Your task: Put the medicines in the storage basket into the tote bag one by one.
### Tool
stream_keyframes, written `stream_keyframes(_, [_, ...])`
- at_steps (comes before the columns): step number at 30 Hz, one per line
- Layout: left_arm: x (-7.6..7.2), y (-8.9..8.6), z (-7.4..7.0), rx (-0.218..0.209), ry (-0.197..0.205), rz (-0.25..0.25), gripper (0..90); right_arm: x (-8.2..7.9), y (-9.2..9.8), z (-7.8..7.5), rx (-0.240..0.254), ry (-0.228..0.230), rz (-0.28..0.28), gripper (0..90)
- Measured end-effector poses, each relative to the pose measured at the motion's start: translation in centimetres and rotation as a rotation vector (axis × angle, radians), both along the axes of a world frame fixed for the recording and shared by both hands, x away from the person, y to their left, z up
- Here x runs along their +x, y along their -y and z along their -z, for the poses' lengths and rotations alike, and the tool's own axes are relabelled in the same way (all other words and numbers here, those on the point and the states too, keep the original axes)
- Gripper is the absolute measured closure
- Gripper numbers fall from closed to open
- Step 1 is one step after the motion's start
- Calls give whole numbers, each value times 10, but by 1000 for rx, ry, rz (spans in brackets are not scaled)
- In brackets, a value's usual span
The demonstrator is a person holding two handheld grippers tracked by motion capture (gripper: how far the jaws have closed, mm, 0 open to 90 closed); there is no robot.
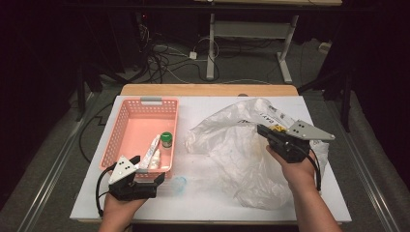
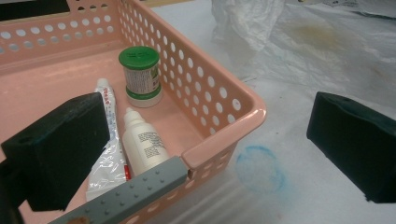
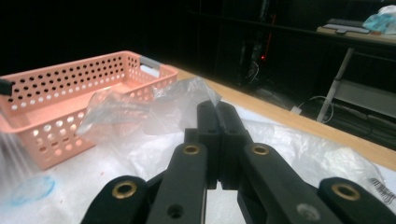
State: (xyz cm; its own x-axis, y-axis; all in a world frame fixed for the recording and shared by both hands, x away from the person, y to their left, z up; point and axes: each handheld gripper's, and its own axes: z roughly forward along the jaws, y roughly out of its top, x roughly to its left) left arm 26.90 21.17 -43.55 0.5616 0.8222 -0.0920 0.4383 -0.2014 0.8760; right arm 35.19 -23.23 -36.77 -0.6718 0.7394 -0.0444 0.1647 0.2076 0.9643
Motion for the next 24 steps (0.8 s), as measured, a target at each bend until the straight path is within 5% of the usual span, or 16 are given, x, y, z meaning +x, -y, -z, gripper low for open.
stream_keyframes(16, [37, 0, -31, 4, -13, 8, 0, 1, 9, 11, 10, -7, -19, 900])
stream_keyframes(24, [58, 2, -40, -34, 9, 3, 0, -1, 10, 10, 19, -2, -26, 900])
